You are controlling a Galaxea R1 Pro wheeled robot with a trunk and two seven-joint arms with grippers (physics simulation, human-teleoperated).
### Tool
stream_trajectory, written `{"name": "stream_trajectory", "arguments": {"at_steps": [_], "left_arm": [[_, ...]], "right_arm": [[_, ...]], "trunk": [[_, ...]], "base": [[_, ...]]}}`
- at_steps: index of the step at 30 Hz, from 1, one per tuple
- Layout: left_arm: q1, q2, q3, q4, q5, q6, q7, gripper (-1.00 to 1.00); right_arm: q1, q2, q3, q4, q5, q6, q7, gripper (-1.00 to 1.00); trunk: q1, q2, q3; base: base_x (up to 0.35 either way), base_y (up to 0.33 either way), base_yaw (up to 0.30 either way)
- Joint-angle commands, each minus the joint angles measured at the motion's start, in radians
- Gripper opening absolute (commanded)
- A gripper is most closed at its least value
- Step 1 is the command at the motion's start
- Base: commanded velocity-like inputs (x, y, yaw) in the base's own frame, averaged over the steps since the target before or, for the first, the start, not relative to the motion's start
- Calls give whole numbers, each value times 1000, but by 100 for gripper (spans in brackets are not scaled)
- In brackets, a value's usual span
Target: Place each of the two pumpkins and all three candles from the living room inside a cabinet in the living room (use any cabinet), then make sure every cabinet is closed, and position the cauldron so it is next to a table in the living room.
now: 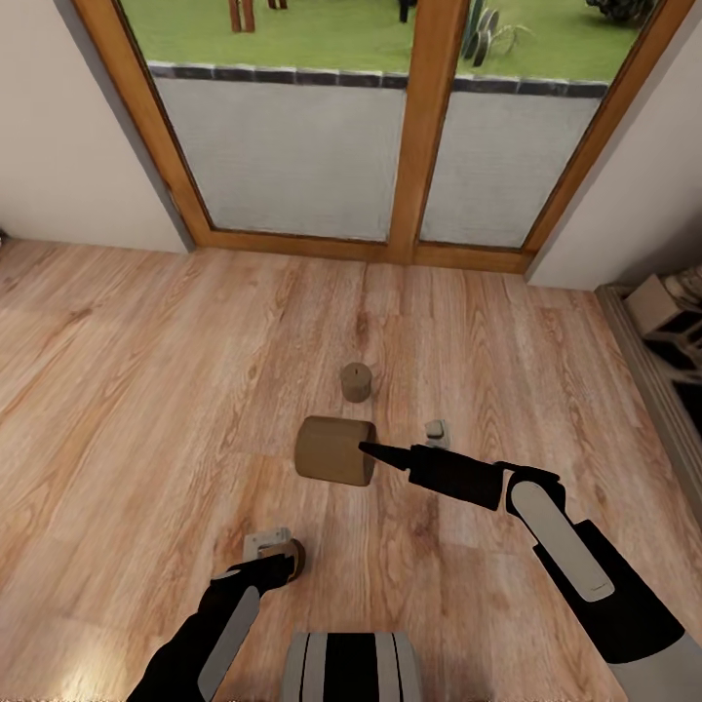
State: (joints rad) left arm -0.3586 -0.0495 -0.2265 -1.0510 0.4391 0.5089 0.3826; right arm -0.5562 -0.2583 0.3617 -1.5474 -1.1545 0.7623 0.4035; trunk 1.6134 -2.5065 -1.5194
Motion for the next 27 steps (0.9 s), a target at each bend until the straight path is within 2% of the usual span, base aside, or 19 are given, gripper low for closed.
{"name": "stream_trajectory", "arguments": {"at_steps": [1,5,27], "left_arm": [[0,0,-2,-1,10,2,10,100],[0,0,-3,-1,10,2,9,100],[0,-1,-23,-1,12,2,7,100]], "right_arm": [[-1,-1,0,1,0,2,11,-100],[-1,0,0,2,2,2,22,-100],[-1,-1,0,10,4,-1,23,-100]], "trunk": [[0,-1,-5],[2,-1,-20],[2,-1,-20]], "base": [[0,0,0],[0,0,0],[19,0,0]]}}
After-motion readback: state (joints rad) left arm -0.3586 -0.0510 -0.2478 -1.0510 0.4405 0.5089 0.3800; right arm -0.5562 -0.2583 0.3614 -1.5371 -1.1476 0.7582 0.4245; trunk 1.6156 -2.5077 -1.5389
